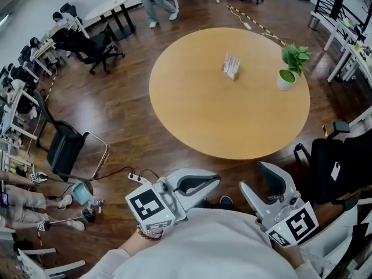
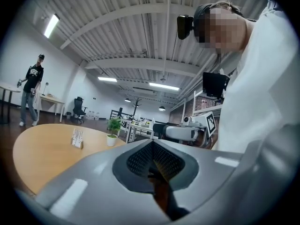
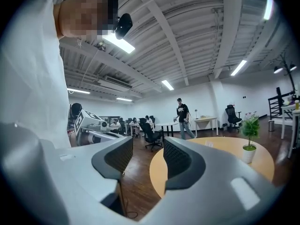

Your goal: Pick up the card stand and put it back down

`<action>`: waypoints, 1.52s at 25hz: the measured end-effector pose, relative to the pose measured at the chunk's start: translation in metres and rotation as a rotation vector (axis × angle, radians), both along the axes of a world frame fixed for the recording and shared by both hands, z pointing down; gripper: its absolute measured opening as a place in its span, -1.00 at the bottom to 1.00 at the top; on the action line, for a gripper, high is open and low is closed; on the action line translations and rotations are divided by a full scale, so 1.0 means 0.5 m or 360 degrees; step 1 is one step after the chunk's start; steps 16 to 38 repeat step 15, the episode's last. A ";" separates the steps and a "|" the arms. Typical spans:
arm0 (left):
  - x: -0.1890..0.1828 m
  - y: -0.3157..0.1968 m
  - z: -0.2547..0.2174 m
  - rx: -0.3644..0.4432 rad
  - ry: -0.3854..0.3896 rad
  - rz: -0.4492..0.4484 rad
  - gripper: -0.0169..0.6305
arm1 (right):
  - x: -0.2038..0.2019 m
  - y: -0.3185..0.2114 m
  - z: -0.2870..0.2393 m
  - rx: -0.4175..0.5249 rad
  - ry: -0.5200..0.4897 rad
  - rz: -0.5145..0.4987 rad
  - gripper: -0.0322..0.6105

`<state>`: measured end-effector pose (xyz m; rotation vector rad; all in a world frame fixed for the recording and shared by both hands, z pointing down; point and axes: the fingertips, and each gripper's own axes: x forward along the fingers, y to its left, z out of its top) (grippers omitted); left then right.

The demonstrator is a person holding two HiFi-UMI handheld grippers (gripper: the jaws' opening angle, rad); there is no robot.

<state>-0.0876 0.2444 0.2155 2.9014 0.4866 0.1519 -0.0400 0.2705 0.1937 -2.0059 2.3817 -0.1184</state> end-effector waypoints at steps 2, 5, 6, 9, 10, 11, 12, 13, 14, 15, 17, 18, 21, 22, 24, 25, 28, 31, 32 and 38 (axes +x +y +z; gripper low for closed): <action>0.004 -0.005 -0.002 0.0000 0.0004 -0.0011 -0.96 | 0.002 -0.005 -0.004 0.0009 -0.0003 -0.0010 -0.26; 0.006 -0.010 0.016 -0.0006 0.0020 -0.0025 -0.96 | -0.002 -0.007 0.020 0.0013 -0.0002 -0.0022 -0.27; 0.005 -0.010 0.019 -0.0009 0.0026 -0.0025 -0.96 | -0.005 -0.007 0.027 0.0014 -0.0001 -0.0024 -0.27; 0.006 -0.013 0.013 -0.0015 0.0043 -0.0010 -0.96 | -0.007 -0.012 0.030 0.0018 -0.0004 -0.0027 -0.27; 0.006 -0.014 0.011 -0.0018 0.0045 -0.0004 -0.96 | -0.007 -0.014 0.030 0.0018 -0.0008 -0.0024 -0.27; 0.006 -0.016 0.009 -0.0021 0.0046 -0.0001 -0.96 | -0.007 -0.016 0.031 0.0016 -0.0014 -0.0020 -0.27; 0.005 -0.019 0.005 -0.0026 0.0047 -0.0002 -0.96 | -0.008 -0.017 0.030 0.0013 -0.0018 -0.0015 -0.27; 0.004 -0.023 0.000 -0.0031 0.0051 -0.0004 -0.96 | -0.009 -0.019 0.028 0.0009 -0.0018 -0.0012 -0.27; 0.003 -0.027 -0.006 -0.0038 0.0057 -0.0007 -0.96 | -0.009 -0.021 0.024 0.0006 -0.0016 -0.0010 -0.27; 0.002 -0.032 -0.013 -0.0044 0.0065 -0.0010 -0.96 | -0.010 -0.024 0.020 0.0004 -0.0012 -0.0009 -0.27; 0.002 -0.032 -0.013 -0.0044 0.0065 -0.0010 -0.96 | -0.010 -0.024 0.020 0.0004 -0.0012 -0.0009 -0.27; 0.002 -0.032 -0.013 -0.0044 0.0065 -0.0010 -0.96 | -0.010 -0.024 0.020 0.0004 -0.0012 -0.0009 -0.27; 0.002 -0.032 -0.013 -0.0044 0.0065 -0.0010 -0.96 | -0.010 -0.024 0.020 0.0004 -0.0012 -0.0009 -0.27; 0.002 -0.032 -0.013 -0.0044 0.0065 -0.0010 -0.96 | -0.010 -0.024 0.020 0.0004 -0.0012 -0.0009 -0.27; 0.002 -0.032 -0.013 -0.0044 0.0065 -0.0010 -0.96 | -0.010 -0.024 0.020 0.0004 -0.0012 -0.0009 -0.27; 0.002 -0.032 -0.013 -0.0044 0.0065 -0.0010 -0.96 | -0.010 -0.024 0.020 0.0004 -0.0012 -0.0009 -0.27; 0.002 -0.032 -0.013 -0.0044 0.0065 -0.0010 -0.96 | -0.010 -0.024 0.020 0.0004 -0.0012 -0.0009 -0.27; 0.002 -0.032 -0.013 -0.0044 0.0065 -0.0010 -0.96 | -0.010 -0.024 0.020 0.0004 -0.0012 -0.0009 -0.27; 0.002 -0.032 -0.013 -0.0044 0.0065 -0.0010 -0.96 | -0.010 -0.024 0.020 0.0004 -0.0012 -0.0009 -0.27; 0.002 -0.032 -0.013 -0.0044 0.0065 -0.0010 -0.96 | -0.010 -0.024 0.020 0.0004 -0.0012 -0.0009 -0.27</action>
